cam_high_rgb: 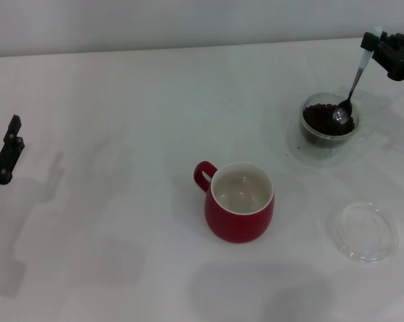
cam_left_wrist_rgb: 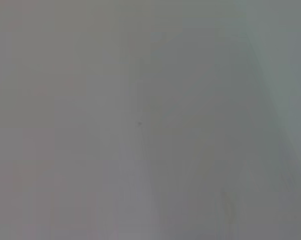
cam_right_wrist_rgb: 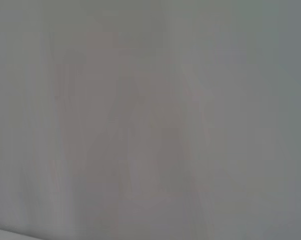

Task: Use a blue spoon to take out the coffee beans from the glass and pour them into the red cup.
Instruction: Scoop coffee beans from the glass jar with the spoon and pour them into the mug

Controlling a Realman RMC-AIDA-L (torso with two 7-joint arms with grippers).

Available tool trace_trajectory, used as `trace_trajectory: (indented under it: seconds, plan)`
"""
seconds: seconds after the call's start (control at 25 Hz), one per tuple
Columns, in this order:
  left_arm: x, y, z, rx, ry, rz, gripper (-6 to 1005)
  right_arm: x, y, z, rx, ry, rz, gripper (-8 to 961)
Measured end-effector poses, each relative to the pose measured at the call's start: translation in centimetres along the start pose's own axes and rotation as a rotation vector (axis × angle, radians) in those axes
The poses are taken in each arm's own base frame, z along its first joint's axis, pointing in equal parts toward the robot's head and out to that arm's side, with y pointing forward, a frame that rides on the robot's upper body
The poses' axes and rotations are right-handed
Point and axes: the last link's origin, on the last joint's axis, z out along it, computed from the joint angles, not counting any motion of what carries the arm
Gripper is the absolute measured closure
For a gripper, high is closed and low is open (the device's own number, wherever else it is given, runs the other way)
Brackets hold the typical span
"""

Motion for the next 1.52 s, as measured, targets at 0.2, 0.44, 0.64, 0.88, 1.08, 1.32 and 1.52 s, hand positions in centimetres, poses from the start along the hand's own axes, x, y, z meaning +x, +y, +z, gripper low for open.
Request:
trace_trajectory:
  seconds: [0.2,0.44,0.64,0.88,1.08,1.32,1.52]
  plan:
    - [0.0,0.0,0.1,-0.002,0.002,0.002,353,0.3,-0.2,-0.3,0.019,0.001,0.056,805]
    - [0.1,-0.1,0.3,-0.005,0.006,0.005,352,0.8,-0.7,-0.5,0.063,0.019,0.137,805]
    - [0.2,0.0,0.4,-0.008,0.009,0.004,352,1.1,-1.1,-0.6,0.091,0.026,0.217,805]
    - [0.2,0.0,0.4,-0.012,0.009,0.005,352,1.3,-1.3,-0.6,0.113,0.018,0.309,805]
    - [0.2,0.0,0.4,-0.013,0.008,0.006,352,1.3,-1.5,-0.5,0.128,0.015,0.389,805]
    - [0.1,0.0,0.4,-0.014,0.008,0.006,352,1.7,-1.9,-0.7,0.162,0.014,0.488,806]
    - [0.2,0.1,0.5,-0.018,0.008,0.008,353,2.3,-2.2,-0.9,0.190,0.022,0.554,806]
